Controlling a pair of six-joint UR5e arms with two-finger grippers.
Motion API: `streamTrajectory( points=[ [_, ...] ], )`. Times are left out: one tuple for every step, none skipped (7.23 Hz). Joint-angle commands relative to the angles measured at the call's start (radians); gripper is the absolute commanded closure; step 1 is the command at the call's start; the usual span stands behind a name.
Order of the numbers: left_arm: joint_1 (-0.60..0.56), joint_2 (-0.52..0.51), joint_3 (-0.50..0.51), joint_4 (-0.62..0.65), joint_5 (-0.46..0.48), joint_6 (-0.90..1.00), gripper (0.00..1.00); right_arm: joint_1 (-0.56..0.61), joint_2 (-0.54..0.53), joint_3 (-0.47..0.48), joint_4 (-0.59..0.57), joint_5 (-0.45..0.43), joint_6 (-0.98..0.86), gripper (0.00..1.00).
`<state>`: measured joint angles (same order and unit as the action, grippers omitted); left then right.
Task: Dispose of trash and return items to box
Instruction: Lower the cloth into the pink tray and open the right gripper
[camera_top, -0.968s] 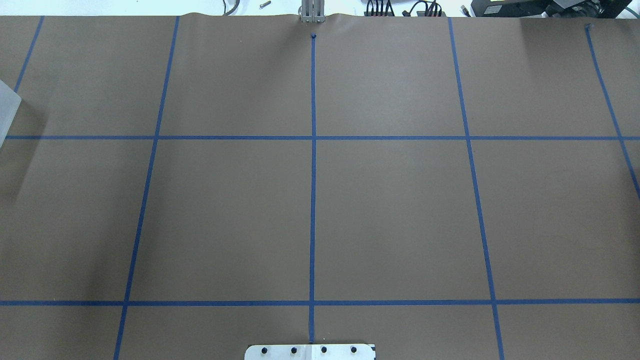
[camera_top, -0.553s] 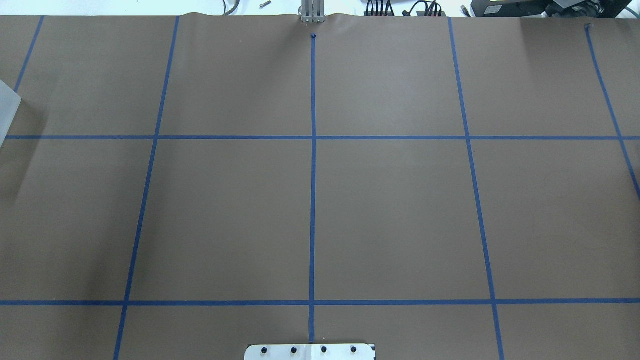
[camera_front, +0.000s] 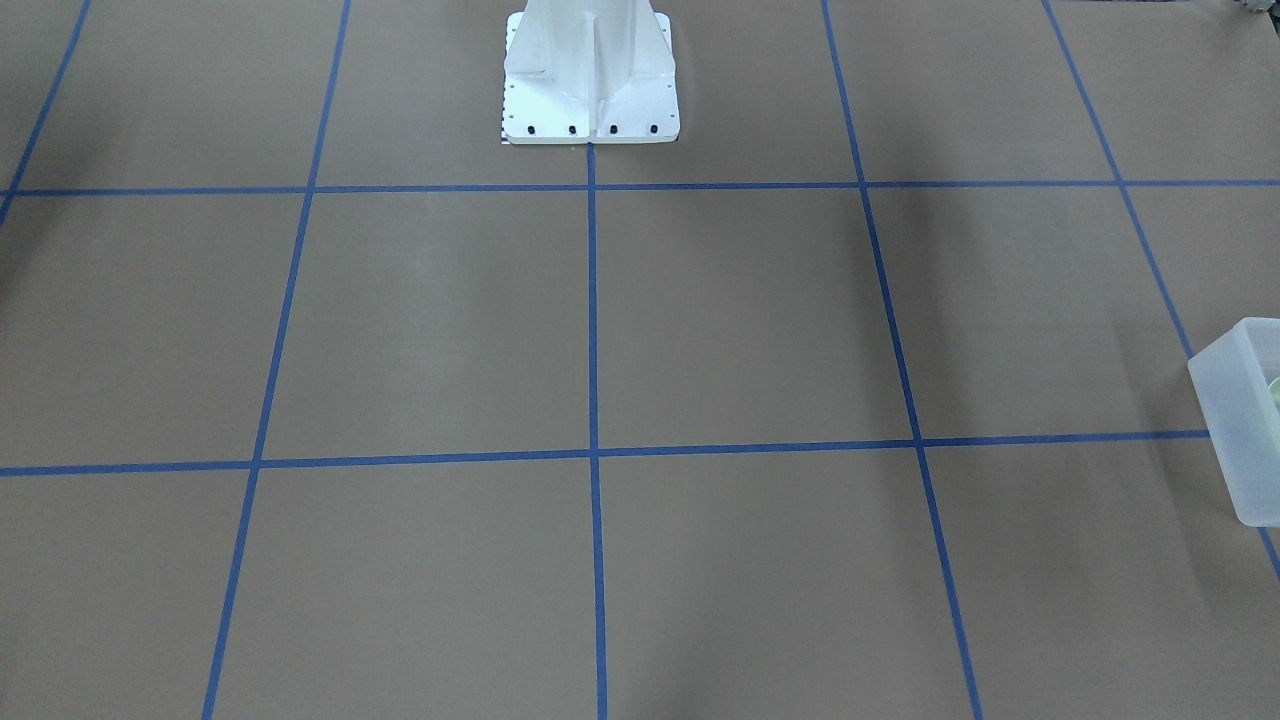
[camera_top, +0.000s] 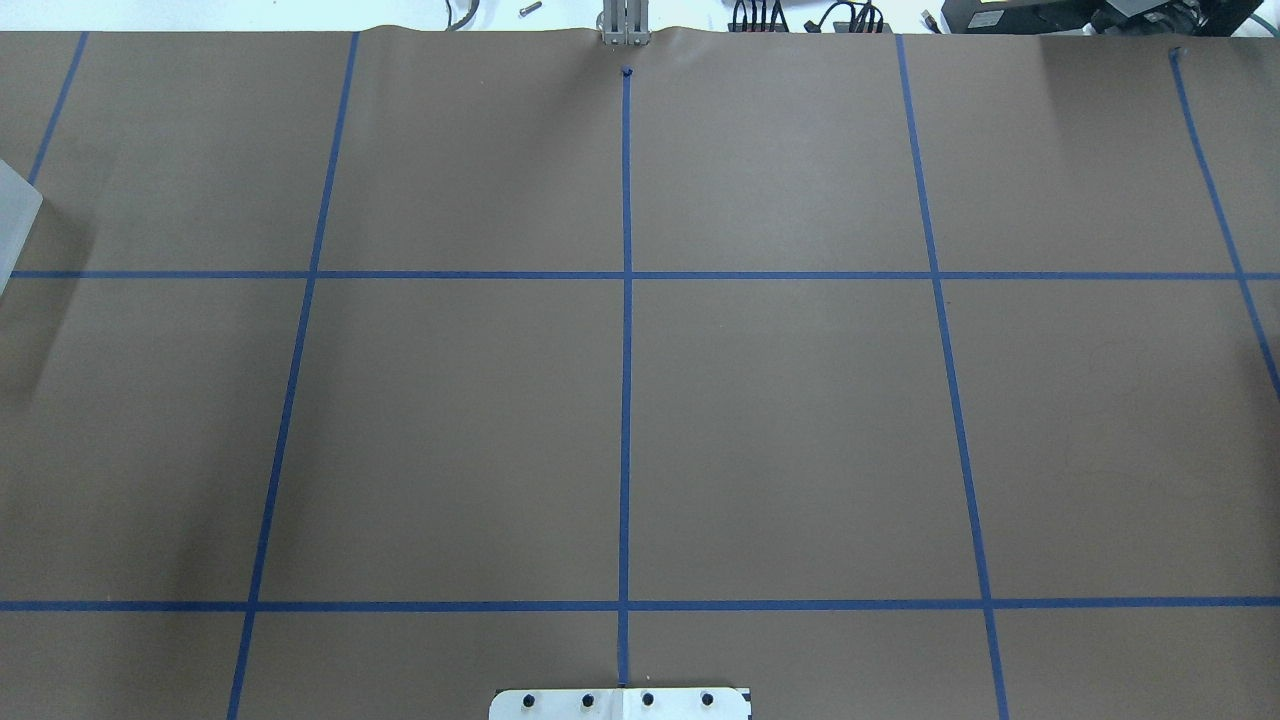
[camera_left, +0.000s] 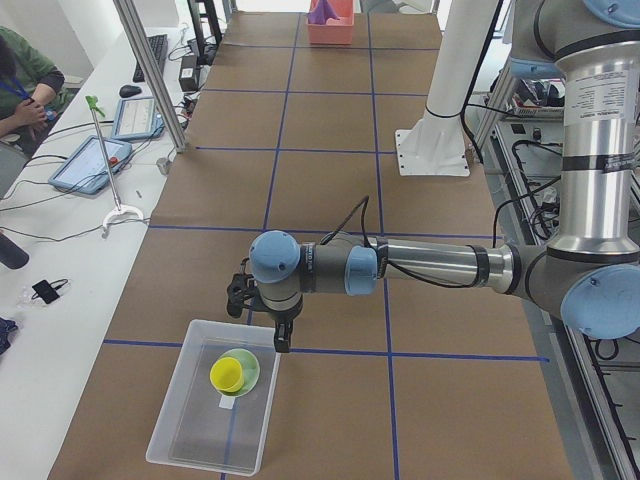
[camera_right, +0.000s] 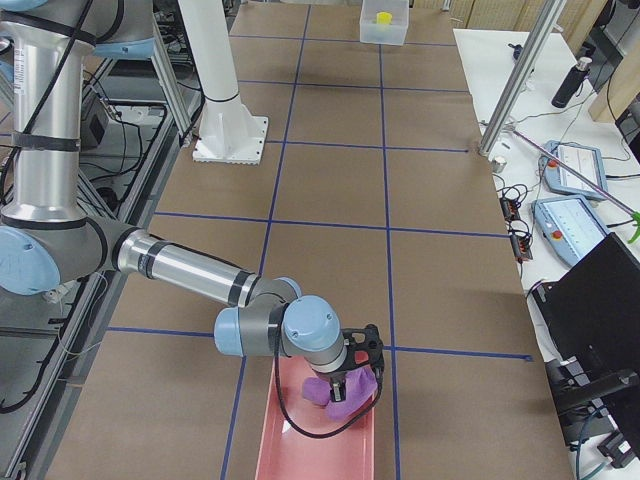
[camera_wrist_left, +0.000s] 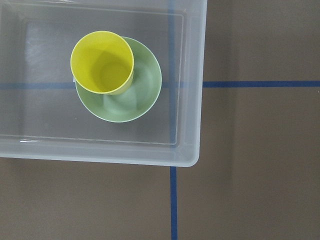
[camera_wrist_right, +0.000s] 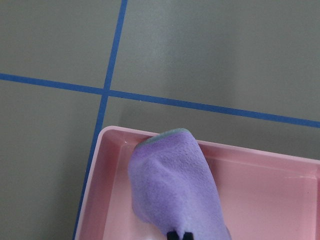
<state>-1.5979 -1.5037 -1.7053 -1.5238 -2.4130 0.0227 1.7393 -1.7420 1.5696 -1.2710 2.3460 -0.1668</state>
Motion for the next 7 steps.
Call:
streamTrajectory(
  points=[
    [0.0,-0.004,0.003,-0.001,0.0,0.0,0.01,0.02,-0.053,0.07,-0.04,-0.004,-0.003,1.0],
    [0.001,-0.004,0.003,-0.001,0.0,-0.001,0.01,0.02,-0.066,0.063,-0.039,-0.014,-0.014,1.0],
    [0.001,-0.004,0.003,-0.001,0.0,0.0,0.01,0.019,-0.079,0.055,-0.031,-0.027,-0.017,1.0],
    [0.001,-0.006,0.003,-0.001,0.0,-0.001,0.01,0.016,-0.077,0.052,-0.031,-0.028,-0.01,1.0],
    [0.003,-0.006,0.001,-0.001,0.0,0.0,0.01,0.002,-0.067,0.05,-0.033,-0.028,-0.004,1.0],
    [0.003,-0.006,0.003,-0.001,0.0,0.0,0.01,-0.035,-0.059,0.038,-0.031,-0.039,0.021,1.0],
    [0.003,-0.006,0.004,-0.001,0.0,0.0,0.01,-0.058,-0.041,0.014,-0.027,-0.056,0.035,1.0]
  ],
)
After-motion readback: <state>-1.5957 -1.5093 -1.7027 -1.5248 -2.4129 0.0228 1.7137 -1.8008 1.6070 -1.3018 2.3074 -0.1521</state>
